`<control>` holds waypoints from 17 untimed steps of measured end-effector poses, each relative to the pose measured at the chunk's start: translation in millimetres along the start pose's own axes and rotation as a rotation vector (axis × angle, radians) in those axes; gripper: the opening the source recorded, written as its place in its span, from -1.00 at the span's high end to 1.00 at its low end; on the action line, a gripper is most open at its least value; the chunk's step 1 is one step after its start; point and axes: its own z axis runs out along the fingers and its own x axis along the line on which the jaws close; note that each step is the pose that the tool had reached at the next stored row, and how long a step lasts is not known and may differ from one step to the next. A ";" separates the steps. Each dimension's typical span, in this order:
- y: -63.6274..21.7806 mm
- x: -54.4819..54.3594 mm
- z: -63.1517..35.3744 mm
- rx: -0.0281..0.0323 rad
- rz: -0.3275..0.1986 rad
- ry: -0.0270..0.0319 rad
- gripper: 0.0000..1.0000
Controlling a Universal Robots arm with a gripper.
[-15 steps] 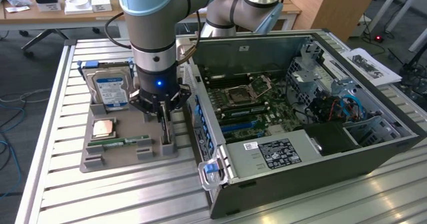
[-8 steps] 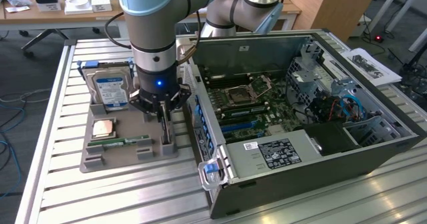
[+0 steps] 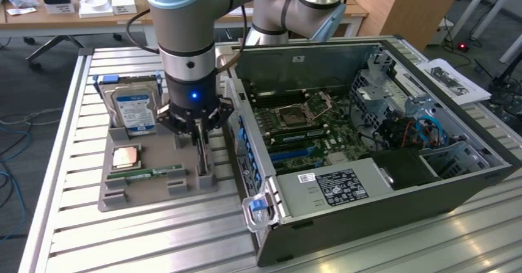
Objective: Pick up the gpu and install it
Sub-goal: 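Pick up the gpu and move the gpu toward the slot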
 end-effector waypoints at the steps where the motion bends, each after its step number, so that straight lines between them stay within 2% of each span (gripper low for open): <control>1: 0.0 0.0 -0.7 0.0000 0.000 0.0001 0.47; 13: 0.0 0.0 -0.8 0.0000 0.000 0.0001 0.47; 17: 0.2 -0.1 -3.8 0.0000 0.000 0.0001 0.47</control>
